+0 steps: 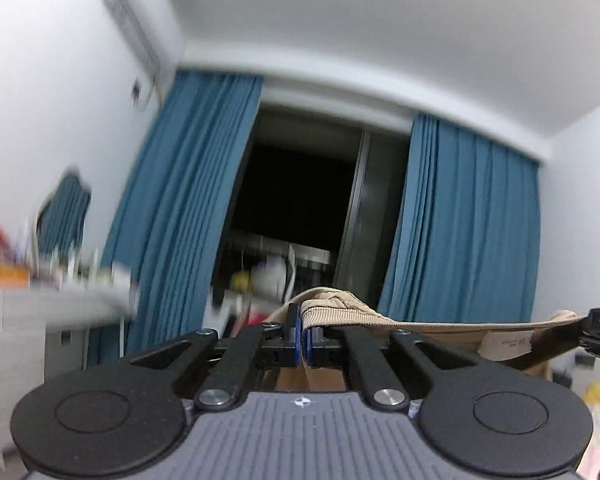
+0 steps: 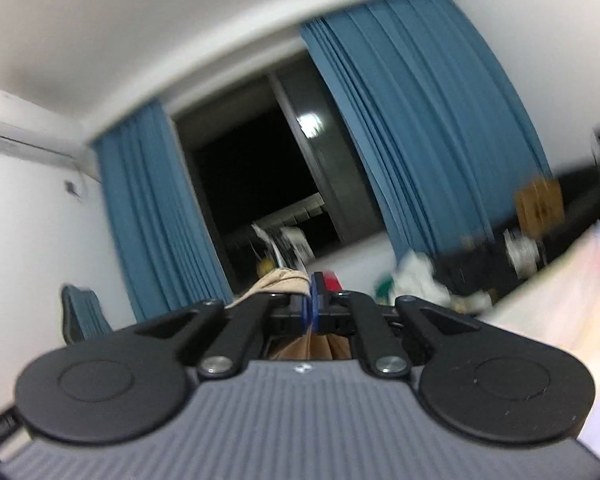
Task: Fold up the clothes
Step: 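Lift the tan T-shirt high with both grippers to shake it out, then lower the shirt onto the bedspread and open both grippers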
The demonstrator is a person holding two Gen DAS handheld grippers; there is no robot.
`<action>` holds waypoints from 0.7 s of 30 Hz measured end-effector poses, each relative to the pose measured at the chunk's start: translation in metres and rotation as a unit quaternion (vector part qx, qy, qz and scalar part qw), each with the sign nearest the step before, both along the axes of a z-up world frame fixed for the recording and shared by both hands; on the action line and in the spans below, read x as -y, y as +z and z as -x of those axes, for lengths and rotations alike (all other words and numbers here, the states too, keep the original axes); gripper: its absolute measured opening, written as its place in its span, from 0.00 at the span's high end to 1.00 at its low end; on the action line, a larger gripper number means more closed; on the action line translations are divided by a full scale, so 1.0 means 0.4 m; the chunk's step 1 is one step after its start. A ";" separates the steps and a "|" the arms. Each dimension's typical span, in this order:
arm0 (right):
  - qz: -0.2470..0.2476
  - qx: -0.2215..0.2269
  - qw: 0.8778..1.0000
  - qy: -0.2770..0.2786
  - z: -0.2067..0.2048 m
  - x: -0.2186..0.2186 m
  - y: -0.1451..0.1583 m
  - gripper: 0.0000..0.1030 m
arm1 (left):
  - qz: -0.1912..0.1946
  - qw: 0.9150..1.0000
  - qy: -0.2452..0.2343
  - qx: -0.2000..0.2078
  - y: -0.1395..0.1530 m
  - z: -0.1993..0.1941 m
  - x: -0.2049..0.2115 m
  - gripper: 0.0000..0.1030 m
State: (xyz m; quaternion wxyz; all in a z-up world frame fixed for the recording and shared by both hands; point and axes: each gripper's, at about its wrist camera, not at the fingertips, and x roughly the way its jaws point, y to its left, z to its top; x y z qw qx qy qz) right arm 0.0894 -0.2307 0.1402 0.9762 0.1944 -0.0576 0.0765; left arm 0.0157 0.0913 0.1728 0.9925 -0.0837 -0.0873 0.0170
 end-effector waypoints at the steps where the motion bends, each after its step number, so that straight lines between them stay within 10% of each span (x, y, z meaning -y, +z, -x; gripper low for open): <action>1: 0.012 0.022 1.000 -0.003 0.025 -0.005 0.055 0.95 | -0.005 1.000 0.003 0.016 0.058 0.020 -0.003 0.97; 11: 0.055 0.137 0.989 -0.013 0.298 0.012 0.427 0.95 | -0.049 0.995 -0.005 0.082 0.472 0.230 0.011 0.97; 21: 0.087 0.104 0.990 -0.026 0.340 0.039 0.463 0.95 | -0.045 0.997 -0.045 0.031 0.501 0.205 0.026 0.97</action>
